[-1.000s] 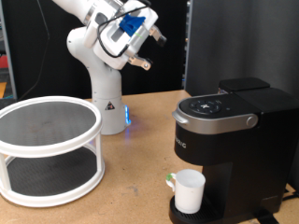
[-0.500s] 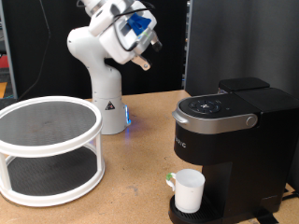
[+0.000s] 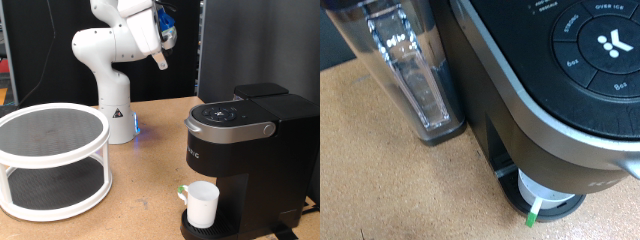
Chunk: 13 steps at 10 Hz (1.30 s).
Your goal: Make a cup of coffee with the keurig machine
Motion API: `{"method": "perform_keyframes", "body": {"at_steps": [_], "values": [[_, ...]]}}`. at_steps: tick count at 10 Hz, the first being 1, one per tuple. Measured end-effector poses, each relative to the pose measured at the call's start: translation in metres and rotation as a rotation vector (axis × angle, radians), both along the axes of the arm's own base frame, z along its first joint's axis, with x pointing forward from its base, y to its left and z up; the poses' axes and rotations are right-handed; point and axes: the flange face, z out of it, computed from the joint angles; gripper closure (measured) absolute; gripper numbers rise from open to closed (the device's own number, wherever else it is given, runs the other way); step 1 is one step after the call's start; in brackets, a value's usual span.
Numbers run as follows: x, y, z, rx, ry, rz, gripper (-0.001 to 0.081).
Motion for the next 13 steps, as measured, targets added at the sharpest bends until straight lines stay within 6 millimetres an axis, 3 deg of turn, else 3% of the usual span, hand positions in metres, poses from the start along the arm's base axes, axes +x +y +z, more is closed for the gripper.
{"method": "perform_keyframes", "body": {"at_steps": [4, 8, 13], "values": [[0.009, 0.032, 0.016, -0.275, -0.03, 0.211, 0.0003], [0.047, 0.053, 0.034, -0.275, -0.002, 0.241, 0.0003], [0.052, 0.056, 0.039, -0.254, -0.123, 0.232, 0.0003]]}}
